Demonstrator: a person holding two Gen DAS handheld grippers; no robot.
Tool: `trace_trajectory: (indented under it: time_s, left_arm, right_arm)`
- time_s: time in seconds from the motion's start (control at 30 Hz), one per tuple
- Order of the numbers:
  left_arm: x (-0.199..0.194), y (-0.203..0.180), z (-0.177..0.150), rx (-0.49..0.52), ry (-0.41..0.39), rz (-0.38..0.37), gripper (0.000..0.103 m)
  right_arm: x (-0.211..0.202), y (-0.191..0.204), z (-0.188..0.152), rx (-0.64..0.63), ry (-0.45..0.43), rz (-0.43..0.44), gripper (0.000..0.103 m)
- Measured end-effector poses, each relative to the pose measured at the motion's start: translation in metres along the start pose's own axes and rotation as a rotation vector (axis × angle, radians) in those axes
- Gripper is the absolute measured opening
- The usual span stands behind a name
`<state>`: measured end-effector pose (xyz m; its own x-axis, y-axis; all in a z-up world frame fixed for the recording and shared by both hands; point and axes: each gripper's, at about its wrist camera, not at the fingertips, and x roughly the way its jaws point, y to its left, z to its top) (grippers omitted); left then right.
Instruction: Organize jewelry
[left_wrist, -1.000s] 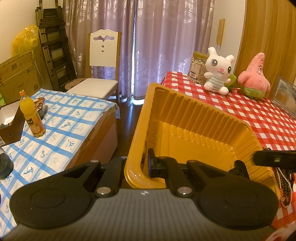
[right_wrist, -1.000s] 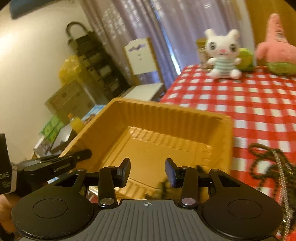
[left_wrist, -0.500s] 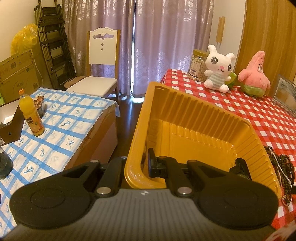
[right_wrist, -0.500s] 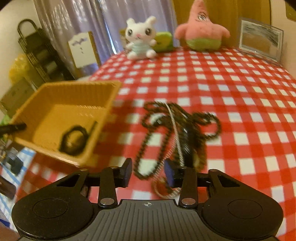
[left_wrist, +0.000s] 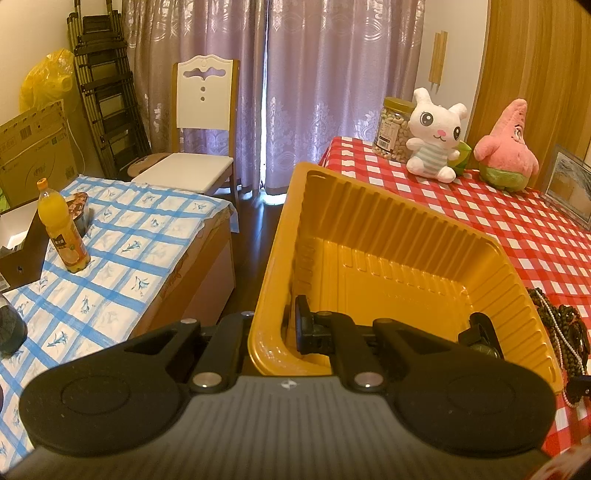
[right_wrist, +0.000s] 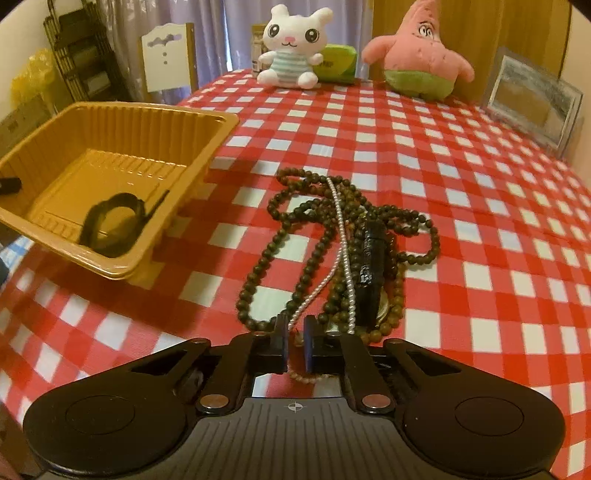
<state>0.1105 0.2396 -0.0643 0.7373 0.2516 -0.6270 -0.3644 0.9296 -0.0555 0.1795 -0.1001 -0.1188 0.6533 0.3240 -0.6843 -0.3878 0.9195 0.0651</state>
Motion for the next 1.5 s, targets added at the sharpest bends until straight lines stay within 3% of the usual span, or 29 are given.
trace_trajectory:
  time_s: [0.17,0.4,0.5,0.7,0.77,0.83,1.5]
  left_arm:
    - [0.0,0.0,0.0,0.001,-0.002,-0.002,0.008]
    - [-0.001,-0.001,-0.001,0.003,0.0,-0.005,0.008]
    - [-0.001,-0.002,-0.001,0.003,-0.002,-0.006,0.008]
    - [-0.001,-0.003,-0.002,0.002,-0.002,-0.008,0.007]
    - [0.0,-0.003,-0.002,0.001,-0.002,-0.008,0.007]
    - [-0.001,-0.004,-0.002,0.001,-0.002,-0.008,0.007]
    - [0.0,-0.005,-0.002,0.002,0.001,-0.007,0.008]
  right_arm:
    - [-0.001,-0.003,0.002,0.016,-0.004,0.004,0.002]
    - [-0.021,-0.039,0.011,0.314,-0.056,0.132,0.0]
    - [-0.03,-0.044,0.019,0.353,-0.083,0.155,0.0]
    - [-0.025,-0.03,0.022,0.219,-0.01,0.099,0.002]
    - [-0.023,-0.021,0.015,0.153,0.004,0.078,0.006]
    - [-0.019,-0.016,0.006,0.128,0.02,0.077,0.017]
    - [-0.001,0.001,-0.006,0.015,-0.035,0.018,0.017]
